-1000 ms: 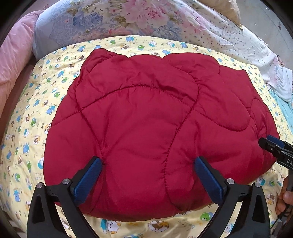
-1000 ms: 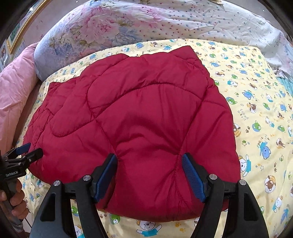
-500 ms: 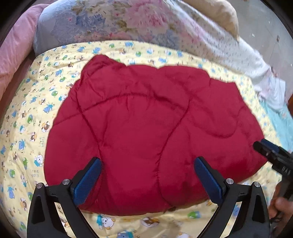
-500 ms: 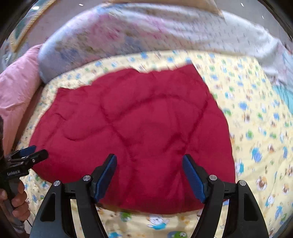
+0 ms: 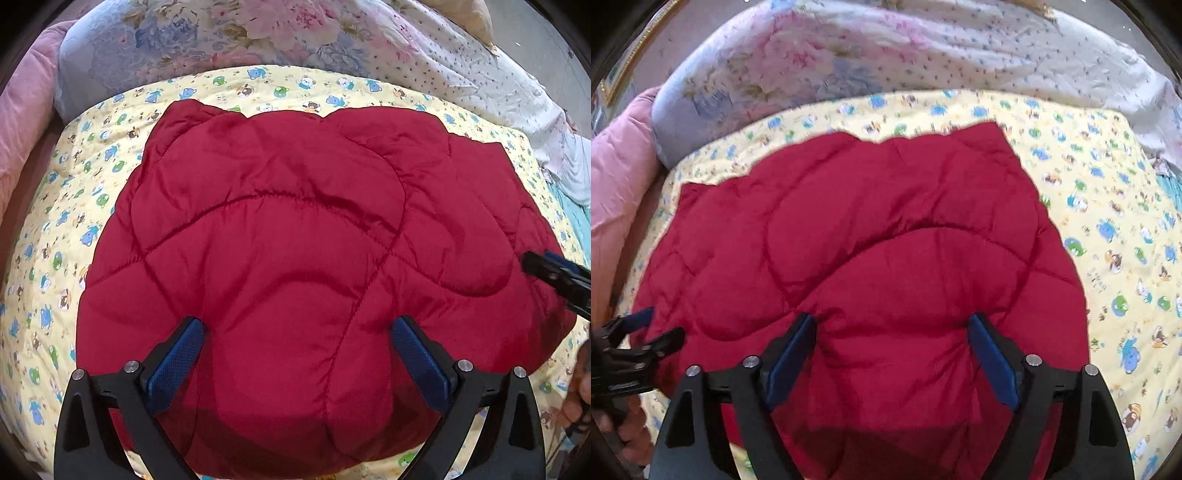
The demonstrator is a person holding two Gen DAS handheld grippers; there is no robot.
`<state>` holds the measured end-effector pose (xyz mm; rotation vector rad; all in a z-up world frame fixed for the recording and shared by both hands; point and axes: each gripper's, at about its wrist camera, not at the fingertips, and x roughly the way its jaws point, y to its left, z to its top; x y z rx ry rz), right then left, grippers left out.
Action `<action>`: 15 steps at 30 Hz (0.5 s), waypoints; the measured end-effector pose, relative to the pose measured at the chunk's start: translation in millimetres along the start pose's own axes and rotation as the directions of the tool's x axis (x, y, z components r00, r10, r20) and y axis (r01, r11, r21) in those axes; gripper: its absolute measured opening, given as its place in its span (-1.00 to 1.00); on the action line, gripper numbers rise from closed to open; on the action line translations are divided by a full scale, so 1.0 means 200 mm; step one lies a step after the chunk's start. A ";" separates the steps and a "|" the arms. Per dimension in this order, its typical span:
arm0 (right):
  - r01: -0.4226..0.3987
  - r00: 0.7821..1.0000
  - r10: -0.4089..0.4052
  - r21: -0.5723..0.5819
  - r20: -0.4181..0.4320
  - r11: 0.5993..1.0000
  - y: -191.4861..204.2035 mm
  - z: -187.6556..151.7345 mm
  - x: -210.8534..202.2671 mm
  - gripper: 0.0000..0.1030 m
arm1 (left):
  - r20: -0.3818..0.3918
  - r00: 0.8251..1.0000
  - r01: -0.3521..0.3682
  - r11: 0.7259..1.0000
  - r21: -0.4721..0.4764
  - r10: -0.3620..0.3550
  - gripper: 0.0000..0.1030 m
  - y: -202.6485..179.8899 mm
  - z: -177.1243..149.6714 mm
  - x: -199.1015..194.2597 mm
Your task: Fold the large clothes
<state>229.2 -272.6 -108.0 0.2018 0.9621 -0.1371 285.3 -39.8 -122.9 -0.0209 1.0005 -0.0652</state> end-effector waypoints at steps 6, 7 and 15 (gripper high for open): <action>-0.022 0.998 0.019 -0.040 -0.052 0.999 0.01 -0.04 0.08 0.65 | 0.003 1.000 -0.007 1.000 0.010 0.007 0.99 -0.01 0.00 0.02; -0.030 0.998 0.028 -0.033 -0.053 0.999 -0.01 -0.05 0.11 0.67 | 0.004 1.000 -0.009 1.000 0.013 0.009 0.99 -0.01 0.00 0.03; -0.043 0.998 0.043 -0.005 -0.052 0.999 -0.04 -0.07 0.13 0.67 | 0.007 1.000 -0.006 1.000 -0.002 0.006 0.98 0.00 0.01 -0.01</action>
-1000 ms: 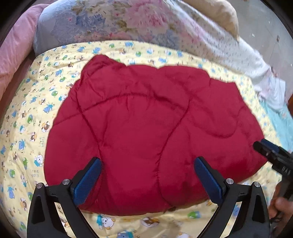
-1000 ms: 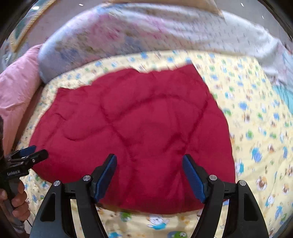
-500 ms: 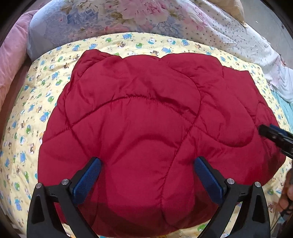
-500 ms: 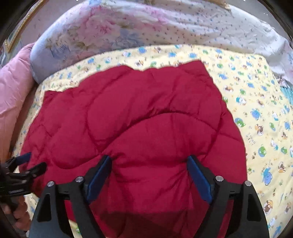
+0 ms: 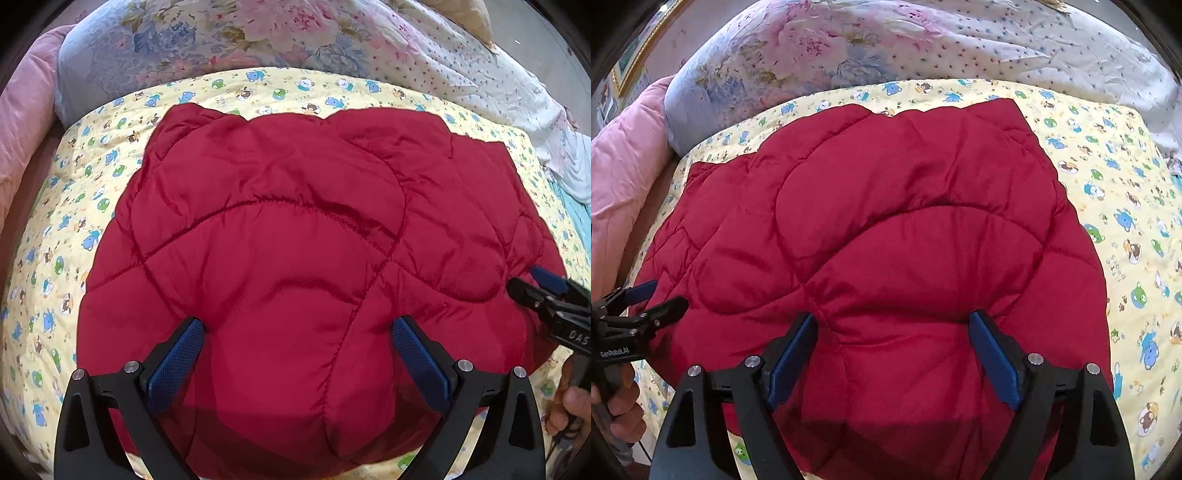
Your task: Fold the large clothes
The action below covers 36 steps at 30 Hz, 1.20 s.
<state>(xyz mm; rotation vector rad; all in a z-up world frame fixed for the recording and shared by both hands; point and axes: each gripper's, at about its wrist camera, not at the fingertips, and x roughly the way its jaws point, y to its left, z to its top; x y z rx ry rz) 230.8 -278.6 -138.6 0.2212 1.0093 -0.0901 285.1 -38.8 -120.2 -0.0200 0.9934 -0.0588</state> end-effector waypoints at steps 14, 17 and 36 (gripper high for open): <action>0.040 0.999 -0.040 0.024 0.002 0.999 0.03 -0.02 -0.10 0.61 | 0.001 1.000 -0.023 0.999 0.029 0.023 0.99 -0.01 0.00 0.06; 0.016 0.999 -0.016 0.022 0.029 1.000 0.06 -0.07 -0.22 0.60 | 0.005 1.000 -0.013 1.000 0.020 0.013 0.98 0.00 -0.02 0.00; -0.051 0.998 0.049 -0.077 -0.033 0.996 0.21 -0.49 -0.57 0.65 | 0.078 0.996 -0.049 0.996 0.075 0.043 0.99 -0.01 -0.53 -0.53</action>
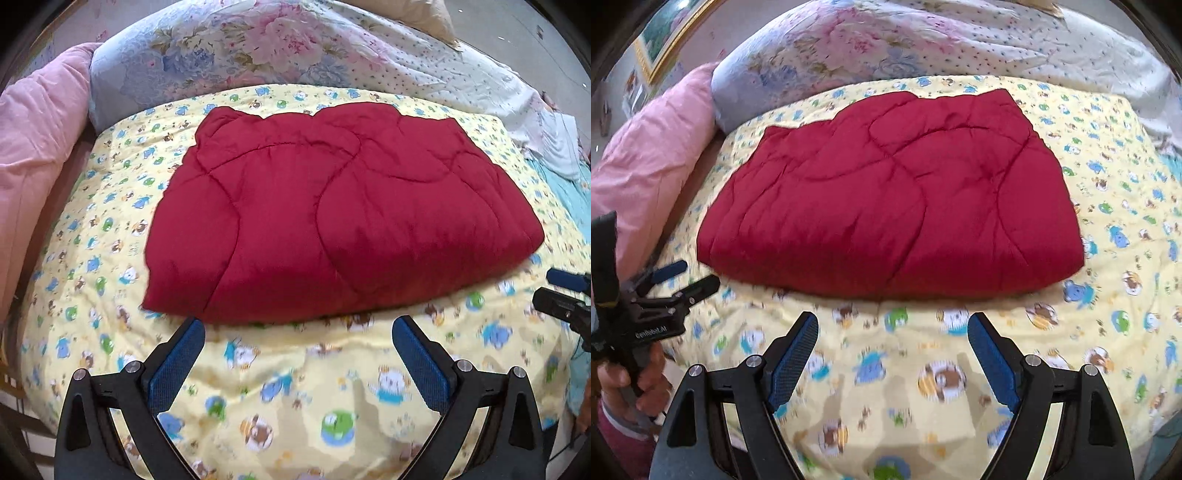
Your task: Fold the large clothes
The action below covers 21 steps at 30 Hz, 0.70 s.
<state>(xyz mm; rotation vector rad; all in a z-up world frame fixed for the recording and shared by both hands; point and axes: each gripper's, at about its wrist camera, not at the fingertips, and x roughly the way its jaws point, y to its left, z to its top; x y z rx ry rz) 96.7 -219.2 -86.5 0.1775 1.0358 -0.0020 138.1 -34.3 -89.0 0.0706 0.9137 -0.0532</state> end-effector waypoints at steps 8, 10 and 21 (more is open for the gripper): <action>0.019 0.997 -0.016 -0.043 0.071 0.999 0.07 0.02 -0.17 0.82 | 0.049 0.996 -0.074 0.997 -0.002 0.074 0.99 -0.05 0.03 -0.19; 0.032 0.997 -0.029 -0.043 0.076 0.999 0.08 0.02 -0.16 0.82 | 0.064 0.994 -0.083 0.996 -0.013 0.083 0.99 -0.07 0.04 -0.21; 0.019 1.000 -0.018 -0.038 0.011 0.999 0.10 0.02 -0.04 0.82 | 0.021 0.992 -0.122 0.991 0.059 0.121 0.99 -0.12 0.05 -0.11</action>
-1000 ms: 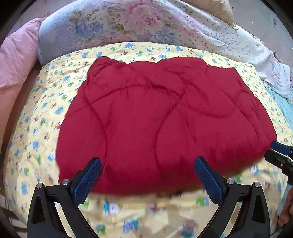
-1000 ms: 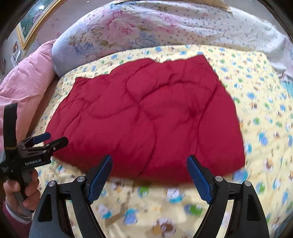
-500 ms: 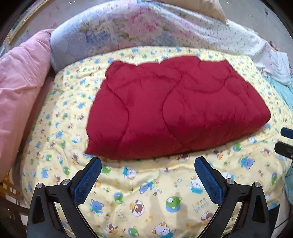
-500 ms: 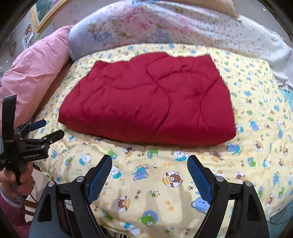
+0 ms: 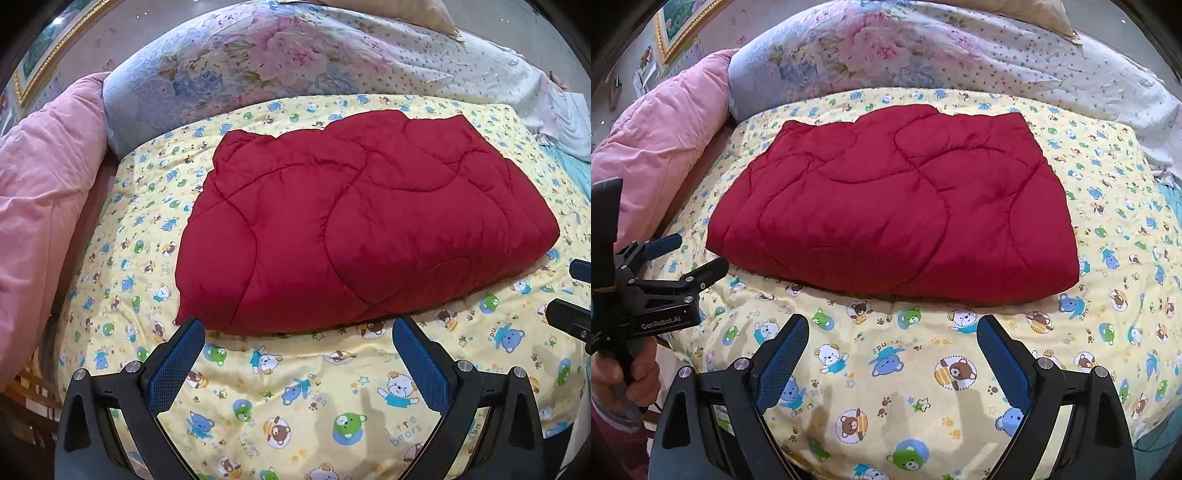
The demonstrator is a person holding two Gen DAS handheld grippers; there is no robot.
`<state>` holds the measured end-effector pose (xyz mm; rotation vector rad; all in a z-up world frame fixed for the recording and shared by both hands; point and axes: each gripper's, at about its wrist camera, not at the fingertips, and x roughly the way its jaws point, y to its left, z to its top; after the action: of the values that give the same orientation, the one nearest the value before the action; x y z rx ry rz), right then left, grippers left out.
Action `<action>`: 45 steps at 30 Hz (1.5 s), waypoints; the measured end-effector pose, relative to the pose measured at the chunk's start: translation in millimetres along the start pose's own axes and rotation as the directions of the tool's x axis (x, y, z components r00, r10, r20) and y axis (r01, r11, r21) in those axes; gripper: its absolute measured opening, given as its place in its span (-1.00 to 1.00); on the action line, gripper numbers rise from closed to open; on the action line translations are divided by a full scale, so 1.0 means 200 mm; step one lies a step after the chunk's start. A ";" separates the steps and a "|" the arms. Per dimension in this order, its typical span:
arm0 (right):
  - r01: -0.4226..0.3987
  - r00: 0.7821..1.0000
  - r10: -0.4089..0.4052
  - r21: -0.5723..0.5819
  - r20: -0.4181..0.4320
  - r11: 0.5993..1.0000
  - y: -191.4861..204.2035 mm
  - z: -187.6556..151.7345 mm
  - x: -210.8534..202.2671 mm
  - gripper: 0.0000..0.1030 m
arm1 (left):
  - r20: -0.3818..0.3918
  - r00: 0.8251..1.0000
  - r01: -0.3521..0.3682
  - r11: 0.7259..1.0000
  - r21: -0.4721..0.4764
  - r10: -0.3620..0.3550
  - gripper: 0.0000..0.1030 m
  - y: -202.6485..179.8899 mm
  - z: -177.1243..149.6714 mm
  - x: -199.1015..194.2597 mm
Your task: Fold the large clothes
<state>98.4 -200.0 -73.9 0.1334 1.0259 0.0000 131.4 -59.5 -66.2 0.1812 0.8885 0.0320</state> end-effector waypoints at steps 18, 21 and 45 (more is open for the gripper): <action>-0.013 1.000 0.014 0.050 -0.028 0.999 -0.05 0.11 0.11 0.82 | 0.012 1.000 0.004 1.000 0.001 -0.004 0.99 0.02 0.08 0.07; -0.015 0.999 0.017 0.045 -0.030 0.999 -0.05 0.12 0.12 0.82 | 0.018 1.000 0.007 1.000 0.000 -0.007 0.99 0.02 0.09 0.07; -0.016 0.999 0.017 0.032 -0.033 0.999 -0.01 0.12 0.13 0.82 | 0.013 0.999 0.035 0.999 -0.010 -0.035 0.99 0.03 0.10 0.08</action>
<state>132.7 -203.6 -84.2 0.1707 1.0583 0.0008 156.5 -54.9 -65.5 0.1566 0.8786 0.0025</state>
